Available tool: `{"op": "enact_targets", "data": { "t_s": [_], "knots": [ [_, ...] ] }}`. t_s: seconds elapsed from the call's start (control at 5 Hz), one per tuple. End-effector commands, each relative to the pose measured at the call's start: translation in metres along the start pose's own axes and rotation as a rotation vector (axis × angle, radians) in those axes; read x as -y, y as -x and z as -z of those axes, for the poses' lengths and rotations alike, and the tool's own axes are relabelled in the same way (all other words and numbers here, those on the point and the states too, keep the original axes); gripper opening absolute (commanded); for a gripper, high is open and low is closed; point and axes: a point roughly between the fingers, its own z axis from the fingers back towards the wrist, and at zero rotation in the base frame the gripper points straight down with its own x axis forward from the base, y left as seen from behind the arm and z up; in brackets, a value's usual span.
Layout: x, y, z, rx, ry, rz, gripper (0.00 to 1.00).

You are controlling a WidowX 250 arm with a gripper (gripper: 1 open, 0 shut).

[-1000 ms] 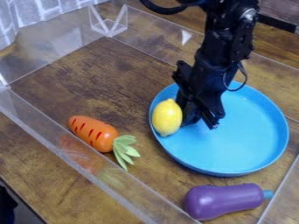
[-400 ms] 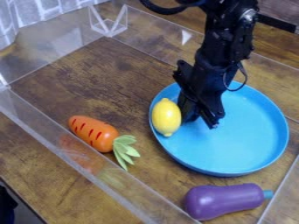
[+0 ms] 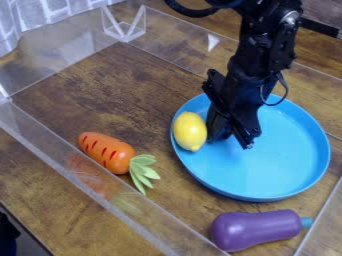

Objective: Put the lemon on the blue tray

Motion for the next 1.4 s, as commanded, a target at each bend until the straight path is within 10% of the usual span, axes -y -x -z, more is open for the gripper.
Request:
{"op": "enact_targets", "data": {
  "t_s": [0.0,0.8,1.0,1.2],
  "knots": [
    [-0.004,-0.008,-0.034,0.067,-0.032,0.0,0.0],
    [-0.008,0.01,-0.089,0.093,-0.075,0.012,0.0],
    [-0.005,0.012,-0.084,0.098,-0.068,0.016,1.0],
    [-0.004,0.012,-0.085,0.107,-0.068,0.02,0.0]
  ]
}}
